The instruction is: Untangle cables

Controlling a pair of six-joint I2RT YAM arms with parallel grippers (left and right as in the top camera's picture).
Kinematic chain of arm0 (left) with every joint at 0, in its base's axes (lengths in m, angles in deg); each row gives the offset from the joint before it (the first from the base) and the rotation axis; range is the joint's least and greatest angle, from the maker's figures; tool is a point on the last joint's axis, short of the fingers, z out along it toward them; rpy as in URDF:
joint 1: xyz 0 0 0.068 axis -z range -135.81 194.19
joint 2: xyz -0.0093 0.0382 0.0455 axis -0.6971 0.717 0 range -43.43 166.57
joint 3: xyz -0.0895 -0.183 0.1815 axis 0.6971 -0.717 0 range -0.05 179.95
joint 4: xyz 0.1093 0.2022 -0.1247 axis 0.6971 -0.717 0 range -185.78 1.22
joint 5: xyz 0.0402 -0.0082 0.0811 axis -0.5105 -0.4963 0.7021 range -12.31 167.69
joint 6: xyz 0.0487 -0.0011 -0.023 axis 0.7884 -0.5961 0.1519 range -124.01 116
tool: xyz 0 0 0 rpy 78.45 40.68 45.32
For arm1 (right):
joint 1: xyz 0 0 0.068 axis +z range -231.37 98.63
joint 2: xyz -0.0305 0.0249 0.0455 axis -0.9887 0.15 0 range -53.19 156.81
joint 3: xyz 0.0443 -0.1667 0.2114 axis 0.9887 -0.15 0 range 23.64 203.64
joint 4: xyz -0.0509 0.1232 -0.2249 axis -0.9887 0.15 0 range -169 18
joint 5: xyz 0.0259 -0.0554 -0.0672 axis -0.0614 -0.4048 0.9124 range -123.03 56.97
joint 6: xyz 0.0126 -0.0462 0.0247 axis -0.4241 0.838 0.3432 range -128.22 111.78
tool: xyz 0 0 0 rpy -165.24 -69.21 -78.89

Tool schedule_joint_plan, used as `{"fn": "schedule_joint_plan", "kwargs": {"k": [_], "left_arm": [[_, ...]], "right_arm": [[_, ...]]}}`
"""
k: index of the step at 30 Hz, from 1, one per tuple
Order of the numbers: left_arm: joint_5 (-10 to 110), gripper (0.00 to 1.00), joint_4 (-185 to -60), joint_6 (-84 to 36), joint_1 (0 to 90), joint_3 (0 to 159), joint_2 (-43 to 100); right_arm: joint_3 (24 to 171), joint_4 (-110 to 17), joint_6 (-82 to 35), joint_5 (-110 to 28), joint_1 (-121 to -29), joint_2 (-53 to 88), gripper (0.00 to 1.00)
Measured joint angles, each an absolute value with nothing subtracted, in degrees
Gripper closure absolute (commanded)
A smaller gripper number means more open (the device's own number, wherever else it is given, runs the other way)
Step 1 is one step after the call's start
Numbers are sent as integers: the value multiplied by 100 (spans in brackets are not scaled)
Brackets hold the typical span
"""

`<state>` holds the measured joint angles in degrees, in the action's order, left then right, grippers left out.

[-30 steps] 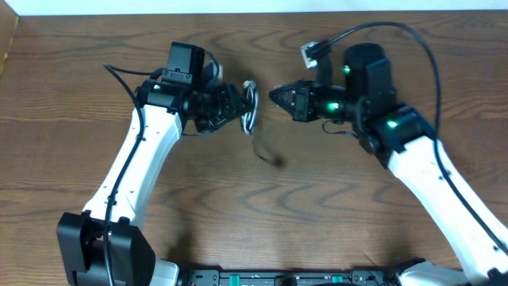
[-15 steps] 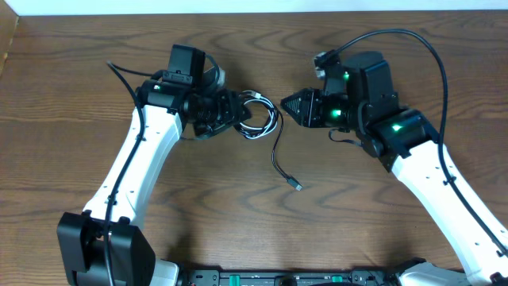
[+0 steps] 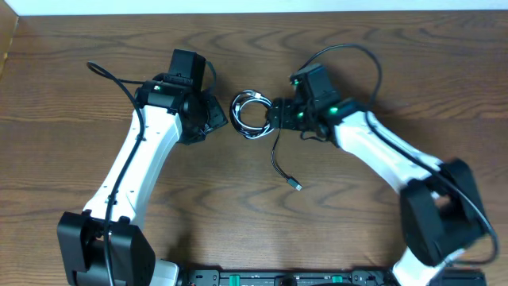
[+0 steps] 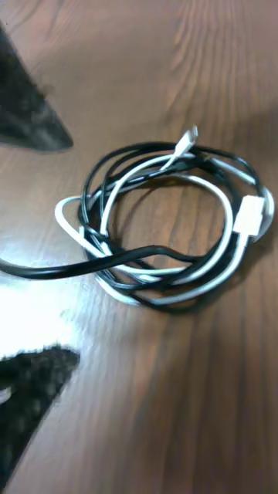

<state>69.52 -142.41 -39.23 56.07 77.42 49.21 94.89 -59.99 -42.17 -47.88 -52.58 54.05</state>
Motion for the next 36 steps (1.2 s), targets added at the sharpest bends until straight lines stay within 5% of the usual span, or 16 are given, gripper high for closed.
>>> {"fn": "schedule_joint_plan", "kwargs": {"k": [3, 5, 7, 16, 20, 23, 36], "left_arm": [[7000, 39, -14241, -3951, 5607, 7742, 4921], [7020, 39, -14245, -3980, 5607, 7742, 4921], [7035, 39, -14241, -3982, 5607, 7742, 4921], [6830, 39, -14191, -3984, 5607, 7742, 4921], [6307, 39, -13976, -3986, 5607, 7742, 4921], [5958, 29, -13795, -4010, 5607, 7742, 4921], [5254, 29, -13747, -4019, 5607, 7742, 4921]], "right_arm": [[9489, -6314, -4211, -5124, -5258, 5730, 53], [9489, -6373, -4184, -5264, -5258, 5859, 84], [9489, -6382, -4202, -5334, -5258, 5905, 99], [9478, -6373, -4018, -6119, -5455, 5427, 99], [9478, -6561, -3789, -6709, -5553, 4290, 99], [9493, -6626, -3642, -7011, -5557, 3228, 99], [9513, -8187, -3745, -7273, -5621, 1248, 99]]}}
